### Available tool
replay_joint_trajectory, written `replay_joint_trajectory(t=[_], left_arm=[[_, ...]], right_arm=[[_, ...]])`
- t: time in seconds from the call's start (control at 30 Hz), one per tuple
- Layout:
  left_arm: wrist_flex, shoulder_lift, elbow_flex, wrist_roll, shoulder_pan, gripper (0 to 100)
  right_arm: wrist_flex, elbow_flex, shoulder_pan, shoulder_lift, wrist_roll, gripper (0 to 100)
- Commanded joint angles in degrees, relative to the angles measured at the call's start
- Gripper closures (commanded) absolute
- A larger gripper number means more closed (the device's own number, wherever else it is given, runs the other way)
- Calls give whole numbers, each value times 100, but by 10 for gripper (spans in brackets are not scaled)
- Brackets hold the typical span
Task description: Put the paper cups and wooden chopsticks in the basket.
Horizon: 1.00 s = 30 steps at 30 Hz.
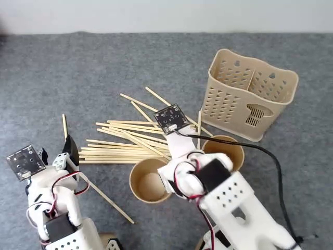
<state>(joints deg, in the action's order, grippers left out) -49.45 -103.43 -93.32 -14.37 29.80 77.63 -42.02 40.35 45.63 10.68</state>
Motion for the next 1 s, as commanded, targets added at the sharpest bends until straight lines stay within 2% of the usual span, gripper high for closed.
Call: replay_joint_trajectory(t=[0.0,0.17,0.37,0.47,0.63,0.97], left_arm=[[132,-88,40,-9,0,737],[123,-88,40,-9,0,737],[123,-88,40,-9,0,737],[132,-88,40,-9,0,737],[132,-88,40,-9,0,737],[123,-88,40,-9,0,737]], right_arm=[[-84,299,-75,435,26,991],[215,677,-127,927,26,991],[1332,2303,-734,980,-9,991],[1974,3156,-1095,787,-264,991],[2484,4088,-2079,330,-607,991],[2492,4132,-3916,-268,-1222,991]])
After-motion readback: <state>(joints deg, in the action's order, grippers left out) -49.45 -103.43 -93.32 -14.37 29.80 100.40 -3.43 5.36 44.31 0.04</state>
